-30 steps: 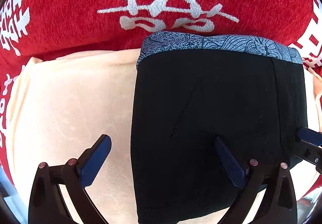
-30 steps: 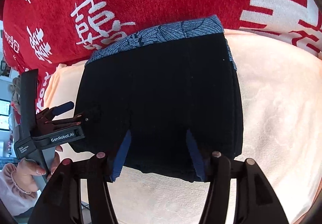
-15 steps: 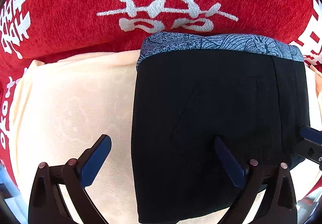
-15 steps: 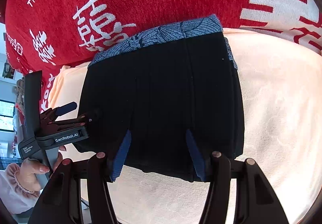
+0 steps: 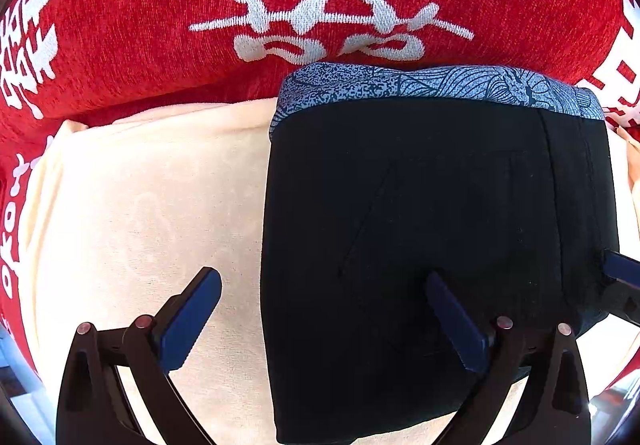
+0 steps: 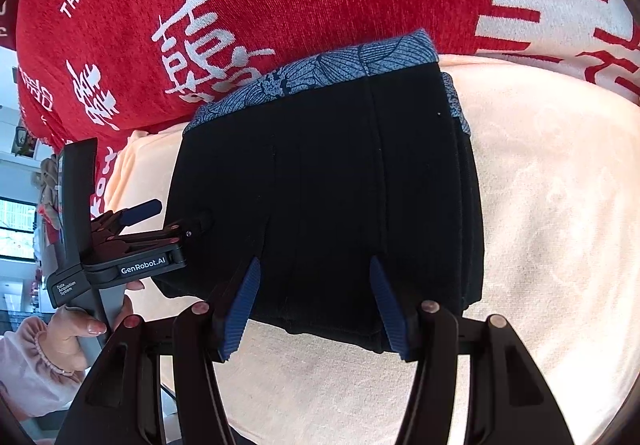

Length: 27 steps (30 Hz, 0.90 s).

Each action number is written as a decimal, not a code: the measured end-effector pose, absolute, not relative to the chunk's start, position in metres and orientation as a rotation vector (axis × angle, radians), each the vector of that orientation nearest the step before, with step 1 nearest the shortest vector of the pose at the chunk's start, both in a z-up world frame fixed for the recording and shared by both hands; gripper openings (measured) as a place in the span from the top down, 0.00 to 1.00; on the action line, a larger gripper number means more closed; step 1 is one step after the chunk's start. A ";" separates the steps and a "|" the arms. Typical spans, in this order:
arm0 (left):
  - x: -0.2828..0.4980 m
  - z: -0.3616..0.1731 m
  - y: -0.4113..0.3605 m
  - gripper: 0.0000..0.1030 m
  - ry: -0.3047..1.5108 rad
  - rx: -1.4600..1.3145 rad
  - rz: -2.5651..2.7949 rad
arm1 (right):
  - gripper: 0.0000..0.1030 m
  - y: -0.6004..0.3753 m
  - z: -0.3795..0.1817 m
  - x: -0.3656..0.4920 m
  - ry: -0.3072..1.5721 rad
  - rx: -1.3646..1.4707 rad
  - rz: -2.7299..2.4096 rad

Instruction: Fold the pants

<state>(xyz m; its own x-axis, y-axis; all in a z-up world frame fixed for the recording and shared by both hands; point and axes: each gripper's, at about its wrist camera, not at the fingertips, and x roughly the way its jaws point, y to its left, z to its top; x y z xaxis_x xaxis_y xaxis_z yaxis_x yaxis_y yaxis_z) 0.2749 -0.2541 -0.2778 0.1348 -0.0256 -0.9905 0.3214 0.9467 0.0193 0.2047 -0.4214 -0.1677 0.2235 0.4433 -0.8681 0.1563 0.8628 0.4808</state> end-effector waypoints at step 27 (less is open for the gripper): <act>0.277 -0.281 -0.250 0.00 1.429 0.242 -0.255 | 0.35 -0.498 -0.199 0.176 1.401 0.734 0.064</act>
